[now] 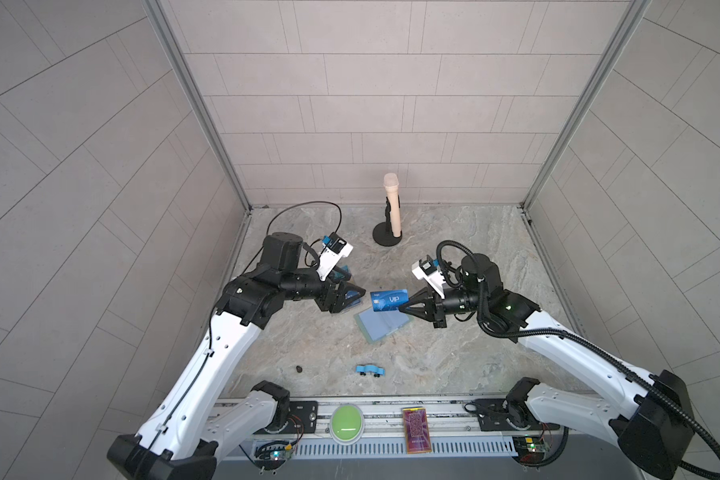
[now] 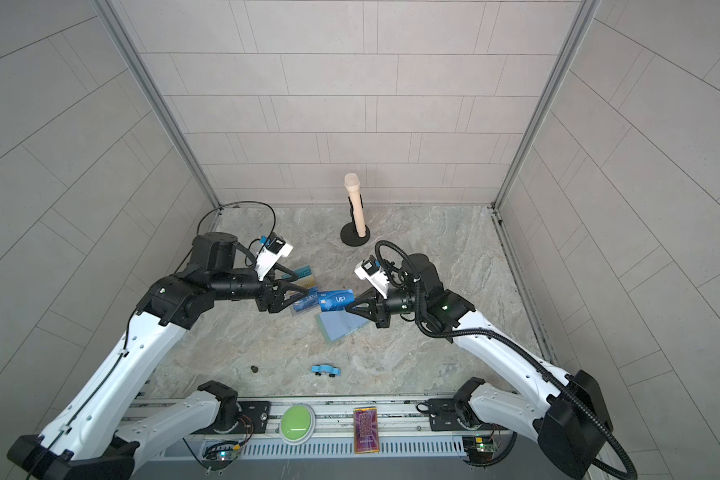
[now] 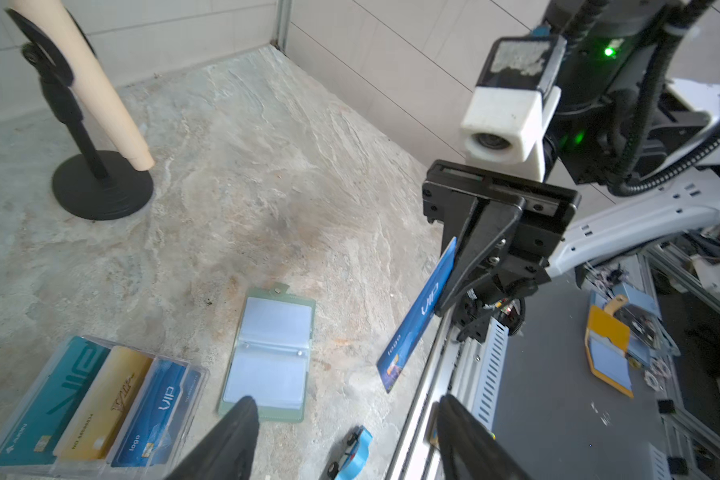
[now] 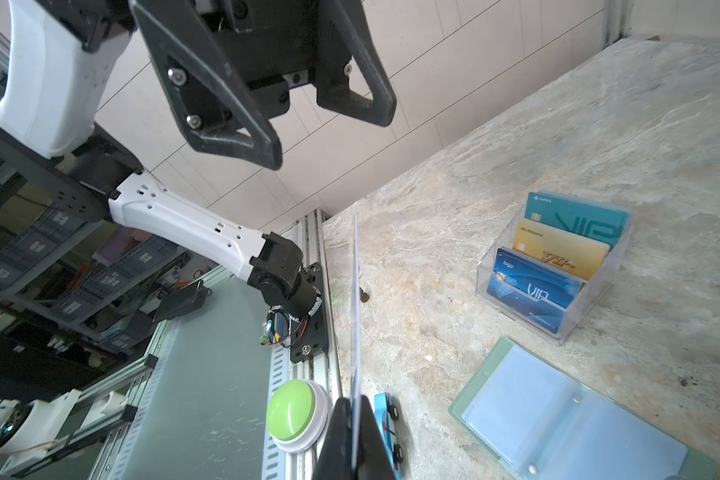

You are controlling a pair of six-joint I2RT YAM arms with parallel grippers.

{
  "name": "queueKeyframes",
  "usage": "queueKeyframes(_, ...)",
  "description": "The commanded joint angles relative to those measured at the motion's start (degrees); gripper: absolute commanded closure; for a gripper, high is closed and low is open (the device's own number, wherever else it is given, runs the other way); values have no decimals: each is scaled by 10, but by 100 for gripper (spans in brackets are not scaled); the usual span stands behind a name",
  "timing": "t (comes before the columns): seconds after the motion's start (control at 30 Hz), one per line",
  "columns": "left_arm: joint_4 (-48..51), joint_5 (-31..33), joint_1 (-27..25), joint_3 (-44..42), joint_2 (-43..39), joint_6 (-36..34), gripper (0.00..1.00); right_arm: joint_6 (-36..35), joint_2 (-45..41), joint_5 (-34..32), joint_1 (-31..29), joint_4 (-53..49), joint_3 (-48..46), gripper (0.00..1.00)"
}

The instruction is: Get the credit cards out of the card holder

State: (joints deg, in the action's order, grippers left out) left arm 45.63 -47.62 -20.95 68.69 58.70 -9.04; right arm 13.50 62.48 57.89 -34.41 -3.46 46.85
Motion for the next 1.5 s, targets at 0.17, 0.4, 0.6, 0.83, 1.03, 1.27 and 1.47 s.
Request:
queueKeyframes(0.17,112,-104,4,30,35,-111,41,-97,43,79,-20,-88,70,100)
queueKeyframes(0.4,152,-144,3,29,62,-150,48,-102,89,103,-25,-99,109,100)
queueKeyframes(0.6,168,-156,3,28,76,-165,54,-110,119,114,-34,-102,129,100)
queueKeyframes(0.83,186,-162,3,29,93,-182,65,-110,142,119,-40,-105,146,100)
queueKeyframes(1.03,194,-162,3,30,102,-189,70,-107,160,124,-45,-110,159,100)
queueKeyframes(1.27,194,-162,3,29,102,-190,75,-107,174,121,-52,-114,167,100)
queueKeyframes(1.47,192,-159,3,26,103,-188,86,-108,182,118,-55,-114,172,100)
